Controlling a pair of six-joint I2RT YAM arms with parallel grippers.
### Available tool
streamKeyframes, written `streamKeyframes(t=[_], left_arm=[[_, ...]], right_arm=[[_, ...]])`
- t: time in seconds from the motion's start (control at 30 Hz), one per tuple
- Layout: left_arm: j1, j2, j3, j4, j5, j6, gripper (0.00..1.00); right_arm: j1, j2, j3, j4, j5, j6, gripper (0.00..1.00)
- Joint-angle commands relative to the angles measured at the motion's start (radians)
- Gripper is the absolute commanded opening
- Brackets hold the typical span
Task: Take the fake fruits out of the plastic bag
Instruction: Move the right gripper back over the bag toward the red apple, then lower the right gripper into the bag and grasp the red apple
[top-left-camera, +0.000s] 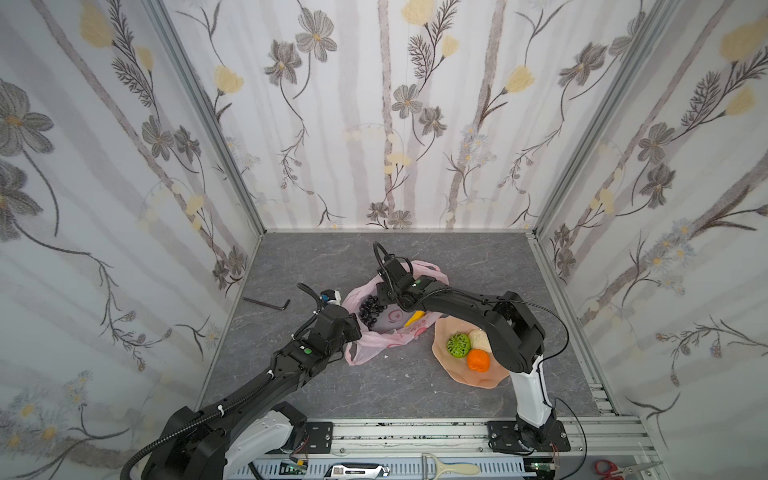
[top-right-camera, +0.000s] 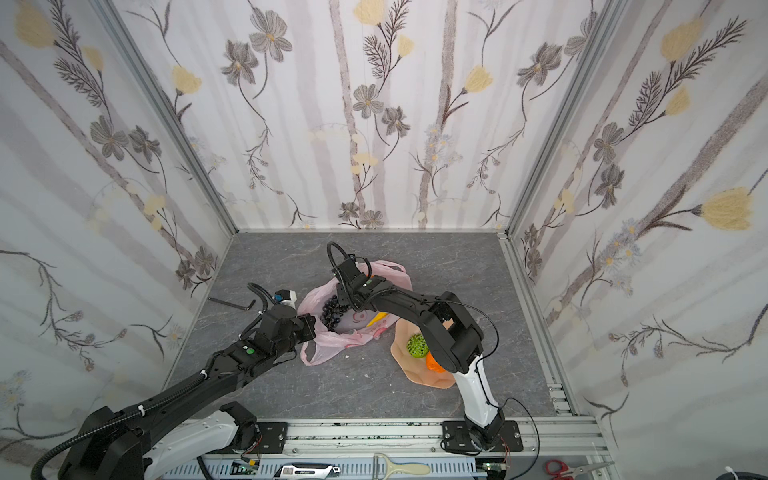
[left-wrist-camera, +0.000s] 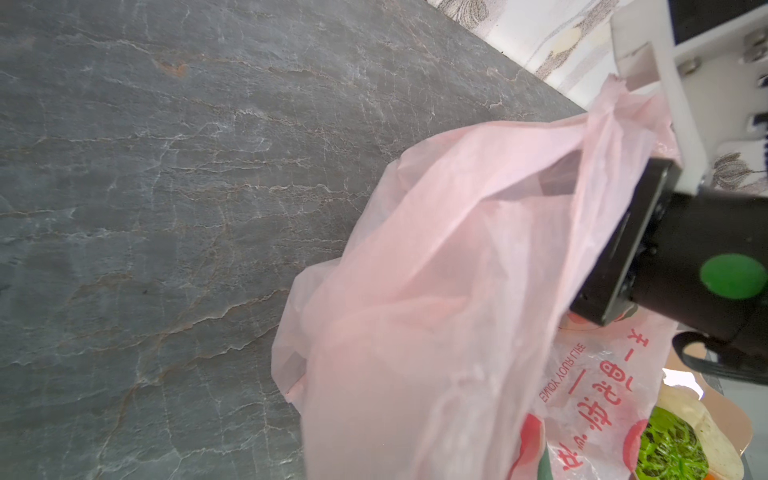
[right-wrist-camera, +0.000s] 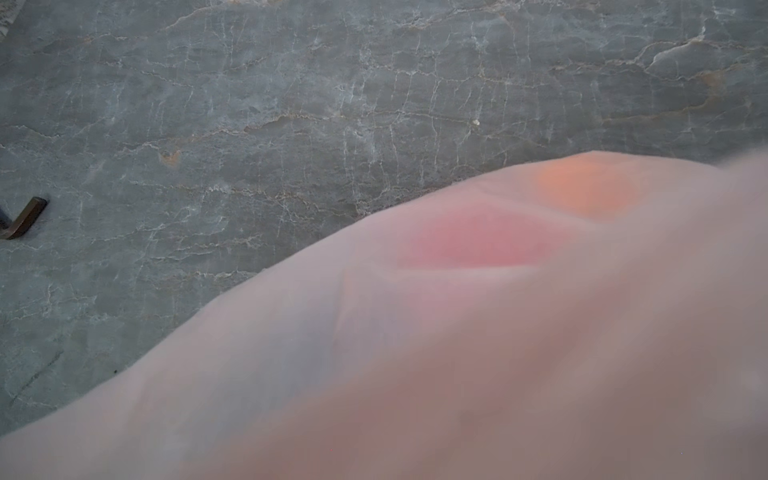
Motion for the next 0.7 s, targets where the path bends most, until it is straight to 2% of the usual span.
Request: streamKeyframes(t=[0.0,0.1,0.2,0.4,0.67], left_arm=[[-0.001,0.000,-0.010,0.000,-0.017,-0.011,0.00],[0.001,0.005,-0.018,-0.001,-0.012,-0.008,0.00],[0.000,0.008,-0.019,0.002,-0.011,-0.005,0.00],[0.000,0.013,-0.018,0.005,-0.017,-0.005,0.00],[-0.006,0.040,-0.014,0.025,0.013,-0.010,0.00]], right_arm=[[-0.031,0.016,0.024,-0.007,0.059,0.020,0.53],[-0.056,0.018,0.027,-0.002,0.013,0.058,0.54],[-0.082,0.031,0.042,0.008,-0.086,0.095,0.55],[-0.098,0.058,0.078,-0.016,-0.166,0.157,0.58],[-0.103,0.067,0.085,-0.021,-0.185,0.227,0.65]])
